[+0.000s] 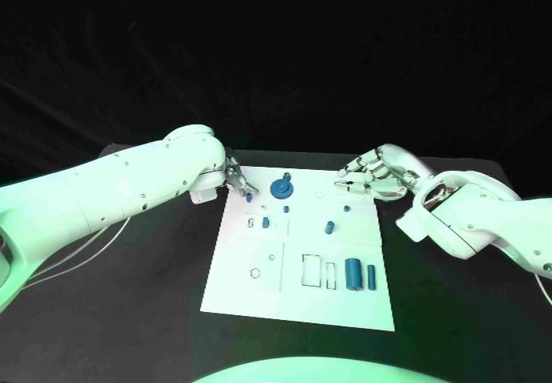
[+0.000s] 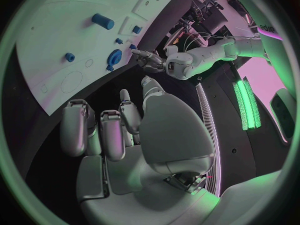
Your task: Assemble the parts on the task board
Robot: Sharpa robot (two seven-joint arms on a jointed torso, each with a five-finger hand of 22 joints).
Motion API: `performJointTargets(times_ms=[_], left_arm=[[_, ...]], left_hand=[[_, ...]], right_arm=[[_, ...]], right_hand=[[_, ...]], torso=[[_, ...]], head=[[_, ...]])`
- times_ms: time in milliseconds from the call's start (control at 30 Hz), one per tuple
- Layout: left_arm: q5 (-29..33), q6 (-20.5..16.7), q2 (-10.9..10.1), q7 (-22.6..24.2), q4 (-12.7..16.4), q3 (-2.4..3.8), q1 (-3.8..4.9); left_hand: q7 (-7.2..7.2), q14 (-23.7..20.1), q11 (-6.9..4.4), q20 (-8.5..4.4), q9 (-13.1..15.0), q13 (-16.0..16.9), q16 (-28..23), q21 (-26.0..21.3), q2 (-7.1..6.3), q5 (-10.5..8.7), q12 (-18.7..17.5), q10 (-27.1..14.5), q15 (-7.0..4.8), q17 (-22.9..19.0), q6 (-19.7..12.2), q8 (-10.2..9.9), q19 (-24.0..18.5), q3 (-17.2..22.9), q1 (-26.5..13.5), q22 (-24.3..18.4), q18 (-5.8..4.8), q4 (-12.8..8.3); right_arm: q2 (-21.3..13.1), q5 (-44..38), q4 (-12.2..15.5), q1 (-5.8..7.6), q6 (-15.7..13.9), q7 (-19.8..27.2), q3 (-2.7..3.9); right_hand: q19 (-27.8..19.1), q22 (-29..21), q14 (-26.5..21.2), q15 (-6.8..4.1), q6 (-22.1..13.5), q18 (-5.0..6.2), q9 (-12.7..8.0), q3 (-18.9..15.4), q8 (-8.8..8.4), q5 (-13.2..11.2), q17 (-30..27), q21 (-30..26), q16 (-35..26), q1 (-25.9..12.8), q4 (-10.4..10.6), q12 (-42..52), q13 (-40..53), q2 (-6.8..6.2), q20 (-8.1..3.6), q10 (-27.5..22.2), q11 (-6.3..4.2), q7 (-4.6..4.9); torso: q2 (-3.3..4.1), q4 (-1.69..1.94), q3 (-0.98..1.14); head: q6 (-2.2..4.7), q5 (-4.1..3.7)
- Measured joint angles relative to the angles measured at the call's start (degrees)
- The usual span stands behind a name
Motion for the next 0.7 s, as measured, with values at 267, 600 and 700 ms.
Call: performJointTargets(times_ms=[267,600,700], left_arm=[[0.12,0.46,0.06,0.07,-0.04,-0.01,-0.02],[0.62,0.7,0.1,0.07,-0.06,-0.02,-0.02],[0.84,0.77,0.11,0.07,-0.11,-0.02,-0.02]], left_hand=[[0.21,0.0,0.2,0.0,-0.08,0.0,0.0,0.0,0.6,0.0,0.0,-0.2,0.0,0.0,0.21,-0.23,0.0,0.0,0.64,0.0,0.0,0.0],[0.11,0.0,0.2,0.0,-0.34,0.11,0.0,0.0,3.3,0.0,0.34,-0.2,0.0,-0.01,0.31,-0.68,0.0,1.69,4.51,0.0,-0.01,-0.7],[0.0,0.0,0.2,0.0,-0.41,0.1,0.0,0.0,3.65,0.0,0.34,-0.2,0.0,-0.01,0.43,-0.68,0.0,2.59,5.9,0.0,0.0,-1.08]], right_arm=[[0.09,0.0,-0.04,0.0,0.05,0.0,0.0],[0.12,0.0,-0.07,-0.01,0.08,0.0,0.0],[0.13,0.0,-0.07,-0.01,0.09,0.0,0.0]], right_hand=[[0.0,-0.01,0.0,0.0,0.0,0.0,0.0,0.0,0.0,0.0,0.0,0.0,0.0,0.0,0.0,0.0,0.09,0.0,0.0,0.0,0.0,0.0],[0.0,-0.01,0.0,0.0,0.0,0.0,0.0,0.0,0.0,0.0,0.0,0.0,0.0,0.0,0.0,0.0,0.08,0.0,0.0,0.0,0.0,0.0],[0.0,-0.01,0.0,0.0,0.0,0.0,0.0,0.0,0.0,0.0,-0.01,0.0,0.0,0.0,0.0,0.0,0.08,0.0,0.0,0.0,0.0,0.0]], torso=[[-0.02,0.03,-0.01],[-0.03,0.01,0.02],[-0.03,0.01,0.02]], head=[[-0.09,-0.03],[-0.25,-0.03],[-0.3,-0.04]])
